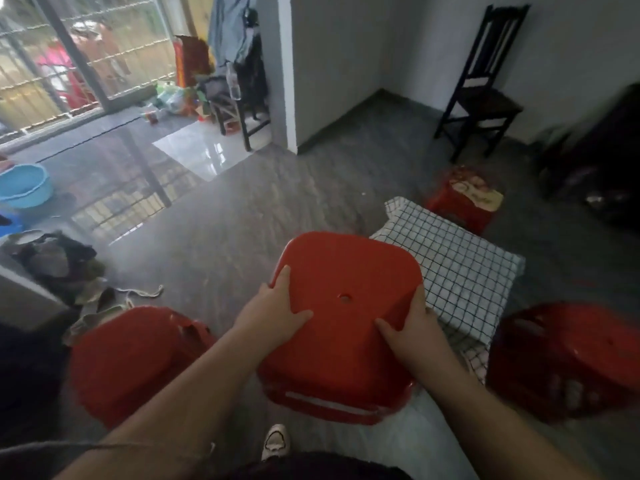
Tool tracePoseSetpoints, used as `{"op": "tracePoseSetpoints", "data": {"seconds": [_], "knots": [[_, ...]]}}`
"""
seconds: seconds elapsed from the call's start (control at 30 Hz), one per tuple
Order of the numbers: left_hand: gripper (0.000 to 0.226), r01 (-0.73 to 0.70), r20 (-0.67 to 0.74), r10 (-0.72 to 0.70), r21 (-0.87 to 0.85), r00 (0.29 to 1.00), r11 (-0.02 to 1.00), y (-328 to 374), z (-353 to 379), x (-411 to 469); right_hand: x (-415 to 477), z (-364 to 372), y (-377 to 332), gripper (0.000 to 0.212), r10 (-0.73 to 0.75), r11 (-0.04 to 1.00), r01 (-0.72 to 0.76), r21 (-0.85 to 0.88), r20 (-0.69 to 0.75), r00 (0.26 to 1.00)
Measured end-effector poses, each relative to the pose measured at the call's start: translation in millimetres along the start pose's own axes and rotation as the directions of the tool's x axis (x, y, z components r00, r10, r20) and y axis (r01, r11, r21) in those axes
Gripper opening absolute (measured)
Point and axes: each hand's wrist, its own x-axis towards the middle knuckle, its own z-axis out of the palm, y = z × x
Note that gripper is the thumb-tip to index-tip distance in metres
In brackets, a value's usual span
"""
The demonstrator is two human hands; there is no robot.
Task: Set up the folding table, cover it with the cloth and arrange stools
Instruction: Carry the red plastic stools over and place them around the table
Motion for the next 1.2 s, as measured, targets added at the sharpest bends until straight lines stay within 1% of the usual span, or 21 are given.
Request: {"op": "tracePoseSetpoints", "data": {"seconds": [0.07,0.13,0.27,0.37,0.43,0.5,0.57,0.67,0.73,0.9,1.03,1.2], "knots": [[0.105,-0.082,0.047,0.080,0.038,0.996,0.996,7.1,-4.5,20.8,-3.8,2.0,0.4,0.111,0.103,0.994,-0.102,0.024,-0.057,0.993],[0.106,-0.135,0.085,0.130,0.063,0.988,0.989,16.1,-4.9,33.5,-9.8,0.9,1.0,0.110,0.165,0.986,-0.162,0.041,-0.105,0.981],[0.104,-0.271,0.193,0.250,0.090,0.949,0.958,49.6,7.6,50.1,-21.2,-7.7,21.2,0.110,0.331,0.944,-0.324,0.070,-0.188,0.925],[0.103,-0.323,0.239,0.295,0.086,0.925,0.943,71.0,25.0,48.4,-30.6,-12.1,46.6,0.113,0.358,0.934,-0.346,0.094,-0.266,0.895],[0.103,-0.343,0.250,0.314,0.084,0.916,0.936,81.9,40.7,47.1,-34.3,-14.3,61.7,0.113,0.387,0.922,-0.367,0.123,-0.265,0.883],[0.103,-0.339,0.263,0.307,0.086,0.915,0.937,89.2,61.1,49.0,-32.0,-12.5,80.8,0.113,0.409,0.912,-0.391,0.120,-0.266,0.873],[0.102,-0.323,0.285,0.290,0.075,0.914,0.944,91.8,85.9,53.6,-23.9,-4.2,104.2,0.115,0.412,0.909,-0.410,0.071,-0.294,0.862],[0.101,-0.285,0.304,0.248,0.084,0.920,0.955,88.4,130.9,68.9,-4.7,18.3,140.9,0.111,0.446,0.895,-0.434,0.102,-0.226,0.866],[0.100,-0.270,0.302,0.230,0.097,0.925,0.958,82.4,167.1,84.2,13.5,38.4,168.9,0.108,0.456,0.890,-0.440,0.119,-0.205,0.866],[0.099,-0.246,0.313,0.202,0.108,0.928,0.963,56.0,270.3,129.4,60.4,112.0,250.7,0.106,0.507,0.861,-0.491,0.136,-0.138,0.851],[0.098,-0.243,0.330,0.197,0.102,0.923,0.965,31.8,349.4,167.0,91.5,173.7,311.0,0.106,0.526,0.848,-0.508,0.151,-0.124,0.842],[0.097,-0.222,0.344,0.178,0.093,0.922,0.971,10.2,413.7,199.8,119.7,224.6,362.2,0.105,0.526,0.848,-0.507,0.152,-0.136,0.839]]}}
